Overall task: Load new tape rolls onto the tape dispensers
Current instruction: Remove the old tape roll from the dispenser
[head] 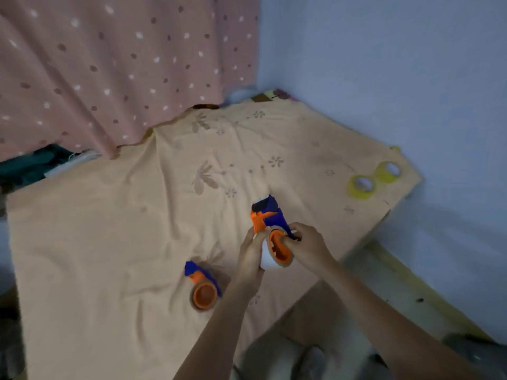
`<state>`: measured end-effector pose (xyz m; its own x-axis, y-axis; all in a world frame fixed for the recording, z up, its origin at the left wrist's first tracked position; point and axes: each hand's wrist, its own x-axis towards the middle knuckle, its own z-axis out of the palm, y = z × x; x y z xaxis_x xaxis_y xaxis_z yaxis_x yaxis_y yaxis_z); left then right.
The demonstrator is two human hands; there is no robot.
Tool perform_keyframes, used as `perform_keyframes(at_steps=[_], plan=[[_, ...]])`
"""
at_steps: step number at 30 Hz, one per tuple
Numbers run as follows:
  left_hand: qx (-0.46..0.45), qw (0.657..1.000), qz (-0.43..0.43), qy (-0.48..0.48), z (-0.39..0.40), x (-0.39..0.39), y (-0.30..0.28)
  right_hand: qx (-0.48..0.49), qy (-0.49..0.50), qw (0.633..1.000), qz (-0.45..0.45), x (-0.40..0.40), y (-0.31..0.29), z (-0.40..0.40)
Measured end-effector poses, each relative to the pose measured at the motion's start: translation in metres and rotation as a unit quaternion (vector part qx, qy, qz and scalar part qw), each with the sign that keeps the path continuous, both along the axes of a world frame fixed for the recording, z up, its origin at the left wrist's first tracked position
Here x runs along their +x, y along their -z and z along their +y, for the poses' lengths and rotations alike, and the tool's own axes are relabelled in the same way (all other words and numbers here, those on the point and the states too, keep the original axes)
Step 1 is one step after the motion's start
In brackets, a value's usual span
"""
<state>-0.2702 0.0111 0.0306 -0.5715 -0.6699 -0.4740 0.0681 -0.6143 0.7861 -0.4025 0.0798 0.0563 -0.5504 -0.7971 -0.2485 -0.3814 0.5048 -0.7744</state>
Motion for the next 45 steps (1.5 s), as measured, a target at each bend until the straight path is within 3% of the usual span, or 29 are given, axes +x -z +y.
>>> perform_keyframes(at_steps=[11,19,32,38,45], plan=[[-0.031,0.997,-0.025,0.065,0.080,-0.183,-0.032,-0.019,0.091,0.995,-0.035,-0.172,-0.017,0.093],[-0.055,0.994,-0.023,0.090,0.087,-0.281,-0.032,-0.030,0.121,0.992,-0.036,-0.263,-0.017,0.105],[-0.047,0.996,0.003,0.069,0.025,-0.444,0.000,0.000,0.122,0.993,0.001,-0.412,-0.016,0.044],[-0.017,1.000,-0.015,0.016,-0.017,-0.483,0.006,0.057,0.071,0.996,0.018,-0.465,-0.015,-0.012],[0.012,0.998,-0.027,-0.056,-0.046,-0.512,0.014,0.051,0.015,0.999,0.008,-0.504,-0.016,-0.053]])
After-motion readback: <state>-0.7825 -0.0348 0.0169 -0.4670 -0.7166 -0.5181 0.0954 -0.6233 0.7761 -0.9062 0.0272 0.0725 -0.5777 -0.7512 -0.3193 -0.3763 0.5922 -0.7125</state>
